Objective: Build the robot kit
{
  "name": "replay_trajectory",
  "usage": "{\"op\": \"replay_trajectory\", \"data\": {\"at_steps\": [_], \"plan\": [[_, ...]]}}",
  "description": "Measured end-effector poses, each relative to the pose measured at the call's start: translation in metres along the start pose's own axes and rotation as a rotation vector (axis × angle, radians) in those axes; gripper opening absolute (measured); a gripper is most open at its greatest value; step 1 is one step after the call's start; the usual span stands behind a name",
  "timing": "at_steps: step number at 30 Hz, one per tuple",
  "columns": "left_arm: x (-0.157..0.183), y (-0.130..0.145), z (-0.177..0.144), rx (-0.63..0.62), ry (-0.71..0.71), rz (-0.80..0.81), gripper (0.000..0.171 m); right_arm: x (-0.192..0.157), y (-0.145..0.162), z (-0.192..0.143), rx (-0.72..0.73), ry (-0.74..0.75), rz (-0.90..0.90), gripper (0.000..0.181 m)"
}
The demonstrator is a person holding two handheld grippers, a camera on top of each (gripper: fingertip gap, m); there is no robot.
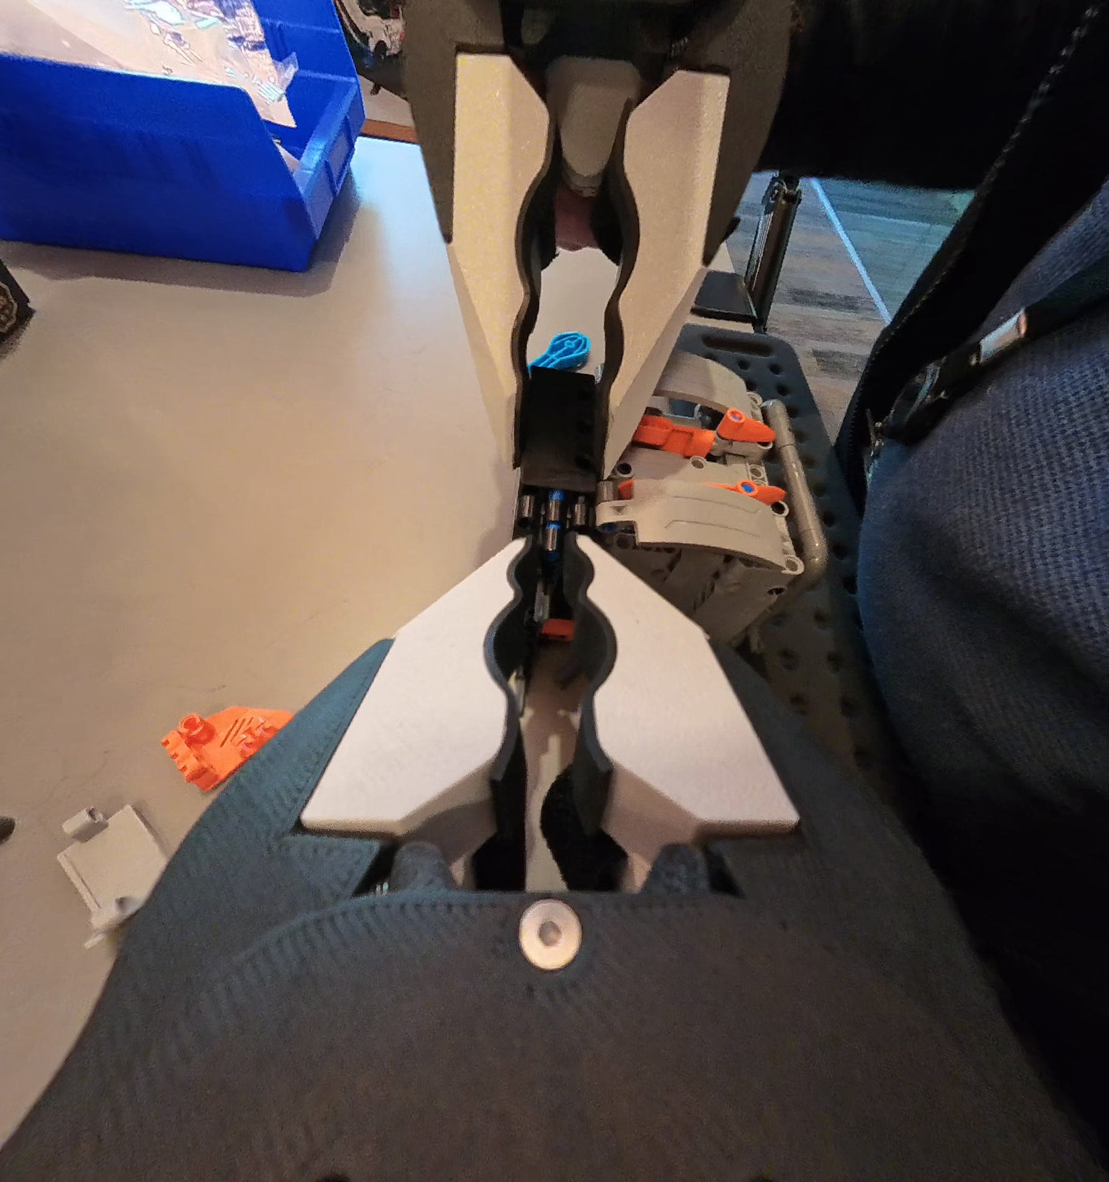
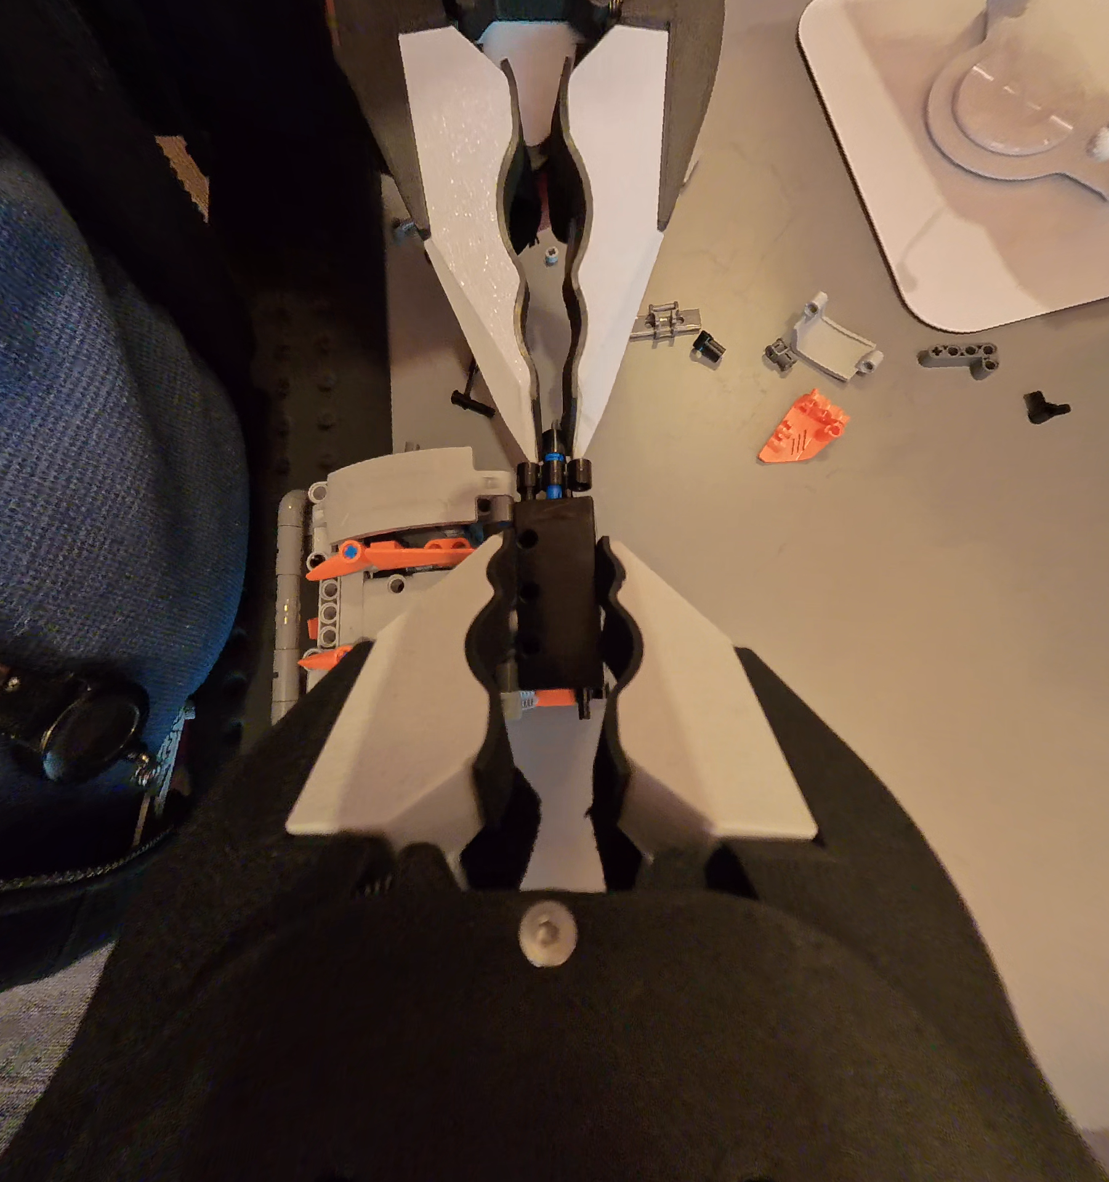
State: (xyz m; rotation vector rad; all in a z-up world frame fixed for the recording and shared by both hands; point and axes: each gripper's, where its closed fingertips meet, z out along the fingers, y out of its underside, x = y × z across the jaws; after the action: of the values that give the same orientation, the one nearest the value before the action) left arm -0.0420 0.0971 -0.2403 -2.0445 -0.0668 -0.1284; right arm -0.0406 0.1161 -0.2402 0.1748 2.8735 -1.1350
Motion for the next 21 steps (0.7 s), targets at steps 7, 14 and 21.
{"op": "replay_trajectory", "data": {"at_steps": [7,14,21], "plan": [[0.0031,-0.0004,0.0018,-0.028,0.068,0.052,0.005,-0.0009,0.0003,0.0005,0.008,-0.019,-0.011,0.021],[0.0009,-0.0003,0.0024,-0.080,0.227,0.108,0.005,-0.0001,0.0004,0.0006,-0.005,-0.027,-0.026,0.021],[0.0023,0.0013,0.0013,-0.094,0.219,0.156,0.005,0.0004,0.0004,0.0003,0.015,-0.028,-0.002,0.022]]}}
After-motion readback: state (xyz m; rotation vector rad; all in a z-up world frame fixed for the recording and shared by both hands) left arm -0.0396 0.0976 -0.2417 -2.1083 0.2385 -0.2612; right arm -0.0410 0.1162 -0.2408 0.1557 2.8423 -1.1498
